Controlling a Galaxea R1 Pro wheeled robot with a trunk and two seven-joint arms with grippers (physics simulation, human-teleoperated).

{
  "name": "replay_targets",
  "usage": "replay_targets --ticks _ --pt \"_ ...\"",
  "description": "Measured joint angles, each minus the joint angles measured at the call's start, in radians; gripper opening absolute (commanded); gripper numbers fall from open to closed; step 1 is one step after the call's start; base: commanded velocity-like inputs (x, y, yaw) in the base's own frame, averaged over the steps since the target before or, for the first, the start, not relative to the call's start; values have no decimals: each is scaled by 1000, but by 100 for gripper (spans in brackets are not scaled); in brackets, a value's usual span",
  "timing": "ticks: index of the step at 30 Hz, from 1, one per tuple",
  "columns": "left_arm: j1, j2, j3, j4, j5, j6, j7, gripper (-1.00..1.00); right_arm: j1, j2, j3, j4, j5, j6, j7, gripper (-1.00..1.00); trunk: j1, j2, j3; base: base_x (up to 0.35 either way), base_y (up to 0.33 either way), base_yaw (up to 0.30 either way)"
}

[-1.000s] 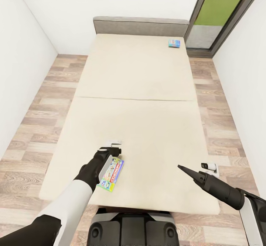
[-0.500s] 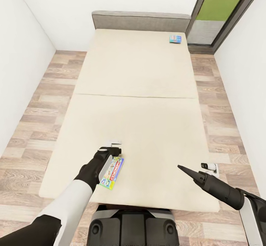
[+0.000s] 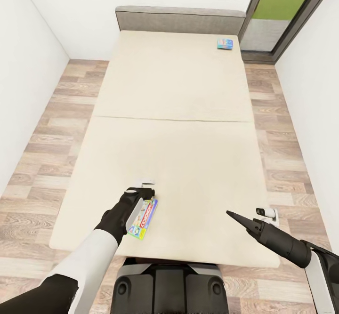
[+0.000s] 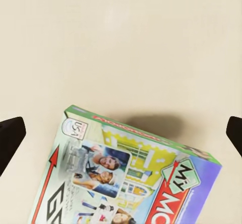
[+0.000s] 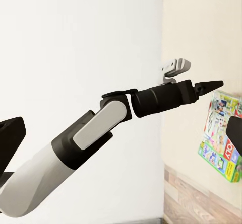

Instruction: Put all the toys in the child's room - the three board games (two on the bed and one on the table), the two jigsaw puzzles on the table, and the tennis ball on the table - inside the toy box on the table in the child's room.

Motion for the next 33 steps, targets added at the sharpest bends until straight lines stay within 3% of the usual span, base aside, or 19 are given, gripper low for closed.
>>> replay_targets --ticks 10,20,33 --pt "-3 0 -2 -6 -1 1 0 100 0 0 0 0 1 0 0 100 0 0 -16 0 0 0" --pt "-84 0 0 -16 -21 8 3 100 0 0 0 0 1 0 0 100 0 0 -33 0 0 0" --pt "-94 0 1 -14 -28 7 4 100 0 0 0 0 2 0 0 100 0 0 -54 0 0 0"
